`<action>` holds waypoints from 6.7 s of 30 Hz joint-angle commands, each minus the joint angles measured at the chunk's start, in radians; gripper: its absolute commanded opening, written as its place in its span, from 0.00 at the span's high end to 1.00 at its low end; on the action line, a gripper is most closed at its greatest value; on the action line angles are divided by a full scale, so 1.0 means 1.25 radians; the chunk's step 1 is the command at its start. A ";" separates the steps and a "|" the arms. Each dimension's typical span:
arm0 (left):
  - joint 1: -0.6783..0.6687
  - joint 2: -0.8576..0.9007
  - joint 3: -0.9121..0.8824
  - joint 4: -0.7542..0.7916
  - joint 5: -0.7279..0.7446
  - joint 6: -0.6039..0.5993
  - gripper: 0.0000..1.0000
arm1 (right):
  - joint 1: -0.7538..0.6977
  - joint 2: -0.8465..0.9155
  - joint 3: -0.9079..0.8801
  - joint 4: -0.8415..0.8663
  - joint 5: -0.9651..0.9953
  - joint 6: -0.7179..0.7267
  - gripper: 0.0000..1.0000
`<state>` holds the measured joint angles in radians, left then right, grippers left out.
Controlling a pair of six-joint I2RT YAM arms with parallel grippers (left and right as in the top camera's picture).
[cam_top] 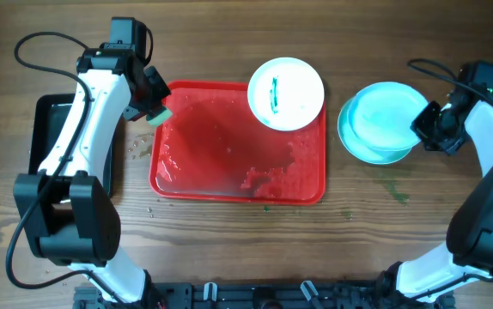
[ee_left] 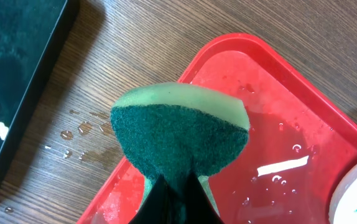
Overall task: Clean dirty plates on tray and stack at the side
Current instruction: 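Carry the plate with the right gripper and stack it on the first plate, then grasp the last white plate with the right gripper and move it to tray center, then scrub the held plate with the sponge in the left gripper, then carry the plate with the right gripper and stack it on the pile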
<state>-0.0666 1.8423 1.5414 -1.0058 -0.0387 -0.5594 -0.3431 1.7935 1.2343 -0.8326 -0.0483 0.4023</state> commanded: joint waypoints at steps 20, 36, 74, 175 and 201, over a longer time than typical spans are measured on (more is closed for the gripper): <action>-0.007 0.003 -0.005 0.002 0.004 -0.008 0.96 | 0.227 0.002 0.080 -0.031 -0.255 -0.072 0.50; -0.007 0.003 -0.005 0.002 0.004 -0.008 0.96 | 0.503 0.171 0.079 0.133 -0.002 0.019 0.77; -0.007 0.003 -0.005 0.009 0.003 -0.008 0.96 | 0.681 0.208 0.260 -0.036 -0.180 -0.038 0.96; -0.099 0.092 -0.323 0.521 0.224 0.254 0.96 | 0.715 0.347 0.236 0.199 -0.231 0.183 0.96; 0.056 -0.178 -0.229 0.275 0.270 0.123 0.96 | 0.679 0.119 0.237 0.010 0.051 0.018 0.96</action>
<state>0.0013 1.6073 1.2526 -0.6178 0.4374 -0.4263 0.5011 2.0697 1.5265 -0.7921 -0.2111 0.4797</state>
